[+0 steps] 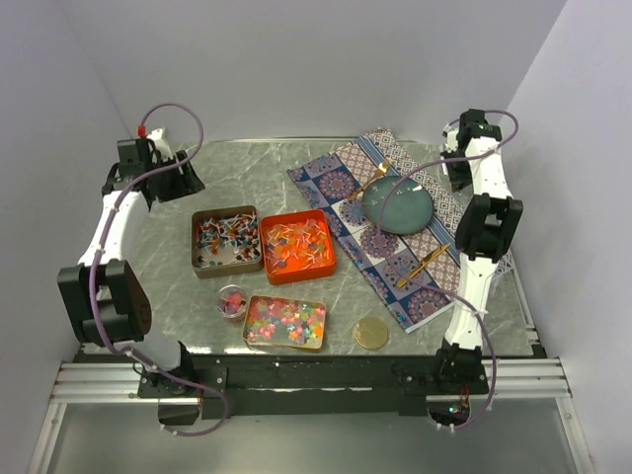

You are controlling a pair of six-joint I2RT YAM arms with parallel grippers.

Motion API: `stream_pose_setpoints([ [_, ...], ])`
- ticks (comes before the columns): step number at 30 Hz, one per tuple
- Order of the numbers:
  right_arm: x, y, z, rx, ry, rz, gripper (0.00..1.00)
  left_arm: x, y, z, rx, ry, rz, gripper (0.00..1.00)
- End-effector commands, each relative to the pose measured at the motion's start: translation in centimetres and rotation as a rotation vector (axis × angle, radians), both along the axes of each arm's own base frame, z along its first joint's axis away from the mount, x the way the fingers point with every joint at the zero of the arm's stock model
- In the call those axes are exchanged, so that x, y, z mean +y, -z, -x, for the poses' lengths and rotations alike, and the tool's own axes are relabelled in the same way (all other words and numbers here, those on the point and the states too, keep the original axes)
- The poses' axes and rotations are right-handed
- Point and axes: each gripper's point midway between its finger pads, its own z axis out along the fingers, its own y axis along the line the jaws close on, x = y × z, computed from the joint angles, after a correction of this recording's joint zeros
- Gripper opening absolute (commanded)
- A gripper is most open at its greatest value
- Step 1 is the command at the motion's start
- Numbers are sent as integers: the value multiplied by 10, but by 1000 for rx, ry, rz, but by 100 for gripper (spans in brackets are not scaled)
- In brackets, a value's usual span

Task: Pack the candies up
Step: Place the spatula at the corner of the board.

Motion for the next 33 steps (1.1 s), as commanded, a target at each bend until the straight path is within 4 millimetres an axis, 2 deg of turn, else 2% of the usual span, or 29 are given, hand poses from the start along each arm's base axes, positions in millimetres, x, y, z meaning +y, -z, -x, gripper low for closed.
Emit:
stream_pose_setpoints([
  [1,-26,-35,7,-58,19,28,0,-4,-16,-18,-42,38,-42,66],
  [2,-28,-63,15,-101,11,47,0,-4,-23,-22,-56,35,-42,66],
  [3,-27,-54,30,-67,10,37,0,-6,-21,-24,-51,40,-38,66],
  [4,-26,-59,41,-68,6,28,0,-8,-20,-26,-50,44,-34,66],
  [5,-25,-88,56,-120,3,44,0,-9,-22,-29,-56,43,-28,66],
  [6,-28,-74,79,-67,14,31,0,-9,-17,-33,-49,40,-18,65],
  [7,-29,-76,94,-62,22,17,0,-13,-16,-35,-46,37,3,65],
  [8,-32,-95,112,-94,39,20,0,-14,-15,-37,-45,33,16,65],
  [9,-34,-78,139,-29,62,-4,0,-16,-12,-39,-40,32,29,65],
  [10,-49,-76,160,-9,111,-13,0,-18,-12,-40,-50,36,46,65],
  [11,-57,-86,180,-25,143,-3,0,-20,-12,-41,-51,31,64,65],
  [12,-54,-69,205,34,167,-50,0,-21,-15,-41,-61,32,73,65],
  [13,-64,-66,227,52,222,-73,0,-23,-15,-40,-64,28,87,65],
  [14,-53,-58,254,98,216,-118,0,-24,-16,-40,-69,26,92,65],
  [16,-43,-47,287,162,188,-151,0,-24,-19,-39,-75,23,99,65],
  [17,-36,-37,313,210,135,-138,0,-25,-19,-38,-76,26,105,65],
  [19,-30,-35,336,216,39,-82,0,-26,-19,-35,-75,24,111,65],
  [20,-23,-17,356,280,19,-84,0,-25,-19,-34,-76,19,110,65],
  [21,-21,-9,366,306,2,-77,0,-26,-18,-33,-73,19,110,65],
  [22,-13,7,387,379,-27,-90,0,-25,-17,-32,-69,16,112,65],
  [25,-2,32,413,453,-62,-107,0,-25,-15,-30,-63,14,109,65],
  [33,-23,60,389,459,49,-106,0,-21,-22,-32,-69,0,89,65],
])
